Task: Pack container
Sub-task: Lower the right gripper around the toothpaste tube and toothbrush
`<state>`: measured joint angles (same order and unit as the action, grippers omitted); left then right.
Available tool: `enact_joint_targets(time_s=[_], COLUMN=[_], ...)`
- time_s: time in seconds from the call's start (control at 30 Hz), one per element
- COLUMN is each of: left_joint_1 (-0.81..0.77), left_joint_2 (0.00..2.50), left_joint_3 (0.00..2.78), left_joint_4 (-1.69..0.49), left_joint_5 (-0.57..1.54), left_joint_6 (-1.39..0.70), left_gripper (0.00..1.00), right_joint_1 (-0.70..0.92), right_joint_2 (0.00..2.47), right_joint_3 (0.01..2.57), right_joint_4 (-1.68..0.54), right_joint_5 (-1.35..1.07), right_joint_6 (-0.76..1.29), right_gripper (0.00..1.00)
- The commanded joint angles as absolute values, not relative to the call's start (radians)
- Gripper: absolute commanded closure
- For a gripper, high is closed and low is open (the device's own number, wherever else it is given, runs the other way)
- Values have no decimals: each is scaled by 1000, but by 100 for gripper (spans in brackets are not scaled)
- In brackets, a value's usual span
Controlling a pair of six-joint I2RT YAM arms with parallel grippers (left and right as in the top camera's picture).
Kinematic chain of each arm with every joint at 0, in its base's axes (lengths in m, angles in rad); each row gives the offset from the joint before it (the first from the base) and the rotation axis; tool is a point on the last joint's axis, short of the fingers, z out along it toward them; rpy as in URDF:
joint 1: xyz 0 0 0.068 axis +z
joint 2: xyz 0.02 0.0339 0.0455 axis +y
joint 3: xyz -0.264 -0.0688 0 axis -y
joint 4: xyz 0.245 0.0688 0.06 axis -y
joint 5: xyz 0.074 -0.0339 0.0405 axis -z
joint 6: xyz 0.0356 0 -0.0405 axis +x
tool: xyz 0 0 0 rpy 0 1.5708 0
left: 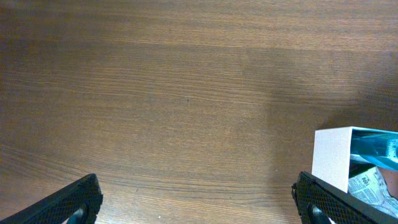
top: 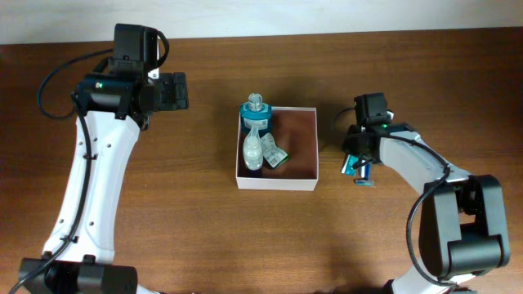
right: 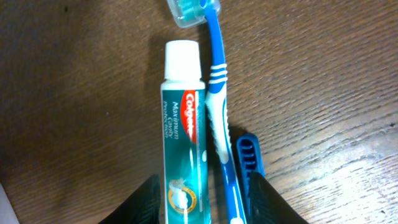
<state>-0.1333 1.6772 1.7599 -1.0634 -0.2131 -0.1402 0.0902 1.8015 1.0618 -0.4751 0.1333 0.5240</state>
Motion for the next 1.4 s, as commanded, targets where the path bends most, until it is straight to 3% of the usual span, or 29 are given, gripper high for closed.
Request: enact_joint_targets(time_s=[0.0,0.53,0.7,1.37], left_joint_1=[-132,-132,-132,-132], left_joint_2=[1662,1662,1662,1662], left_joint_3=[1768,1768,1768,1768], left_joint_4=[-1064,-1064,-1064,-1064], left_joint_5=[-213,-213,-213,-213], left_joint_6=[-153,-153,-153,-153], left_gripper=[1,1,0,1], right_joint_1=[83,96,100,99], right_joint_2=[1810,1810,1814,1920], right_joint_3=[1054,1047,1047,1047], right_joint_4=[-471,-482,-477,-434], right_joint_5=[112,105,105,110], right_joint_6=[529,530,530,529], right_gripper=[61,62,70,68])
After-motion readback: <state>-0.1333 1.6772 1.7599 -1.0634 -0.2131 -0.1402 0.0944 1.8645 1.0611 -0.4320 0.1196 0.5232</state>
